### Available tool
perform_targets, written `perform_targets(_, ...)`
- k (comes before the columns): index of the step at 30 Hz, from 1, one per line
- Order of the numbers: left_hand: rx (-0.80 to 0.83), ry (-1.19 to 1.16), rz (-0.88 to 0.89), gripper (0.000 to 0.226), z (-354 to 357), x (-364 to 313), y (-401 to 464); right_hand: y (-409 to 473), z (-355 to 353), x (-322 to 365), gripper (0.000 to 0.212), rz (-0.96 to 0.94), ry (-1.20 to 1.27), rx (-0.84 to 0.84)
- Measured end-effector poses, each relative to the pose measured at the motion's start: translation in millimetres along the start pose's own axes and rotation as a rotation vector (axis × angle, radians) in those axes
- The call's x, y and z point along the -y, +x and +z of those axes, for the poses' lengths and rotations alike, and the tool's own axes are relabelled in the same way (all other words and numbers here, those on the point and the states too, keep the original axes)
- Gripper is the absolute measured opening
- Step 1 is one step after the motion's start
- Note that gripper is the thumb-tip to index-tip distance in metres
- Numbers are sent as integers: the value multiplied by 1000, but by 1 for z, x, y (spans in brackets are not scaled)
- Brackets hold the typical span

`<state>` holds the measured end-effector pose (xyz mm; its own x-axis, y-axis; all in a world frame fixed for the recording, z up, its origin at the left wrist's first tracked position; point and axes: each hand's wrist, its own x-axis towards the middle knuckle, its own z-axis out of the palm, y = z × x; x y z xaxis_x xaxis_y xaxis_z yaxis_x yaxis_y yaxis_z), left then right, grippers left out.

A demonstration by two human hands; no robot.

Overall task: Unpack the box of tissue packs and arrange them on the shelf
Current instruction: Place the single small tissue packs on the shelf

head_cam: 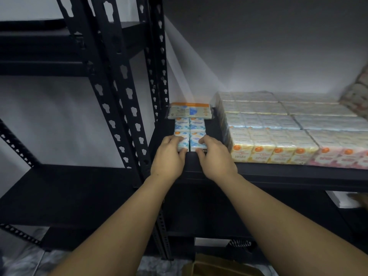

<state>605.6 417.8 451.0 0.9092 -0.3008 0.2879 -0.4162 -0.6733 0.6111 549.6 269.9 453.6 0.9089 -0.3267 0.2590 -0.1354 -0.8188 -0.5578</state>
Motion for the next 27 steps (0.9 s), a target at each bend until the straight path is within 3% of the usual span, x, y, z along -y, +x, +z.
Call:
perform_targets(17, -2, 2, 1, 46, 2, -1, 0, -1, -1, 2, 27, -46, -28, 11)
perform_targets(27, 22, 16, -16, 49, 1, 0, -2, 0, 1, 0, 38, -26, -39, 26)
